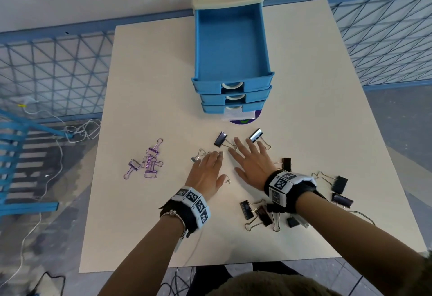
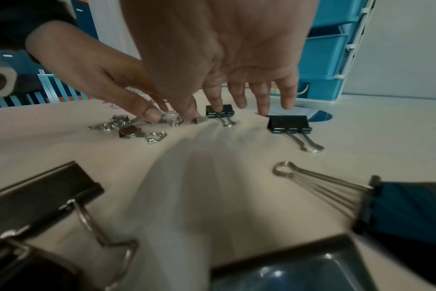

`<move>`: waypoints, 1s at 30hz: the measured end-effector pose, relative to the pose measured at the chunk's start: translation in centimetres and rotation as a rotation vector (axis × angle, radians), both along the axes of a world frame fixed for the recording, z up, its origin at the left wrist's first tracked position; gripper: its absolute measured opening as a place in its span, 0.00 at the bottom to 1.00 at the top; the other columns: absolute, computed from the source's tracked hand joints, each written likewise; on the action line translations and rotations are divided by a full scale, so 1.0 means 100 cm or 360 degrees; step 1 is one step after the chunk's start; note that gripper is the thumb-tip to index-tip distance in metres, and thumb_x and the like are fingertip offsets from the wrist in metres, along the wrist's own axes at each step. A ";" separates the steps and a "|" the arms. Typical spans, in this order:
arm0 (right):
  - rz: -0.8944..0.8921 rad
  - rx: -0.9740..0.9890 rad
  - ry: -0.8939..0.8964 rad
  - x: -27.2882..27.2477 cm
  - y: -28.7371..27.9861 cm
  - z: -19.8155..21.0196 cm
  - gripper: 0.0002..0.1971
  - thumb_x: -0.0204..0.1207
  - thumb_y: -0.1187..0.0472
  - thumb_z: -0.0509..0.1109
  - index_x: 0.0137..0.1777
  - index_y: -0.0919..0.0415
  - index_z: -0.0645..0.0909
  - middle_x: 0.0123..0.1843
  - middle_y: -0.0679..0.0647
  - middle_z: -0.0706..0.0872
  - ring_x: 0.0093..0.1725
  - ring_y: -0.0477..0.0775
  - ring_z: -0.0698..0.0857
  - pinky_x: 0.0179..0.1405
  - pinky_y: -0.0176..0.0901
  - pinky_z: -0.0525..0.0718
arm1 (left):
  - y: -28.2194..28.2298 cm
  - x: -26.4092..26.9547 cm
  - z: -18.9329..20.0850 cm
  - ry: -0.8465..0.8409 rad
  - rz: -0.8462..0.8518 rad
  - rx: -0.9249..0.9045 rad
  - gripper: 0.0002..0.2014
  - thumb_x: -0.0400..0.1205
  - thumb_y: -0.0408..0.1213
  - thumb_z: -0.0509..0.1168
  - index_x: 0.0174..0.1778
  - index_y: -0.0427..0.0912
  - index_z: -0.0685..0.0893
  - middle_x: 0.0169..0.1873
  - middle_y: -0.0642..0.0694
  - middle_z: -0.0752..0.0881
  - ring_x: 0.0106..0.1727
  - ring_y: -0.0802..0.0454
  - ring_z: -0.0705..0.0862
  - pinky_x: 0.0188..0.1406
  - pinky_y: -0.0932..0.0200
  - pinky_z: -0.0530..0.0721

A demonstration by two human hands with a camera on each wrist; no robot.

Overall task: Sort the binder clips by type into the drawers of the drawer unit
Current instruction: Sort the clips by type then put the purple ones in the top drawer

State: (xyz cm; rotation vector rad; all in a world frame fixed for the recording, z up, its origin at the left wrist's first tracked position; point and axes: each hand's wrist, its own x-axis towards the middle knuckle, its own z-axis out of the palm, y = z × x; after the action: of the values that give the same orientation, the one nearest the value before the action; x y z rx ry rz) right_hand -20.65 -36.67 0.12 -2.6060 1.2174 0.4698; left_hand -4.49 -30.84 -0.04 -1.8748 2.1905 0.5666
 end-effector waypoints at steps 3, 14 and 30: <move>0.0012 -0.0042 -0.0070 0.006 0.001 -0.005 0.31 0.73 0.47 0.68 0.74 0.59 0.68 0.79 0.62 0.65 0.74 0.70 0.68 0.70 0.71 0.67 | 0.004 0.004 0.002 0.0133 0.0022 -0.0071 0.25 0.84 0.43 0.56 0.75 0.36 0.65 0.74 0.38 0.69 0.75 0.42 0.68 0.71 0.47 0.67; -0.0009 -0.0117 0.0048 -0.028 0.019 -0.005 0.33 0.63 0.41 0.73 0.66 0.60 0.78 0.70 0.56 0.80 0.68 0.55 0.80 0.66 0.64 0.75 | -0.037 -0.026 0.016 0.0207 0.0140 0.0068 0.29 0.84 0.36 0.53 0.80 0.41 0.49 0.81 0.41 0.53 0.79 0.45 0.57 0.73 0.52 0.67; -0.0717 -0.0023 -0.0324 -0.170 0.061 0.004 0.50 0.62 0.21 0.45 0.80 0.50 0.46 0.81 0.61 0.40 0.79 0.62 0.41 0.74 0.63 0.42 | -0.043 -0.096 0.009 0.0434 -0.0092 -0.0067 0.35 0.79 0.42 0.63 0.79 0.45 0.52 0.81 0.39 0.51 0.79 0.42 0.58 0.71 0.48 0.75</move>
State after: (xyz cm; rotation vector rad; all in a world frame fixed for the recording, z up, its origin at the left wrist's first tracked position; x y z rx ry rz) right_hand -37.67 -30.60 0.49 -2.2195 1.6667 0.1062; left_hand -14.07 -35.18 0.90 -1.8419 2.4329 0.8138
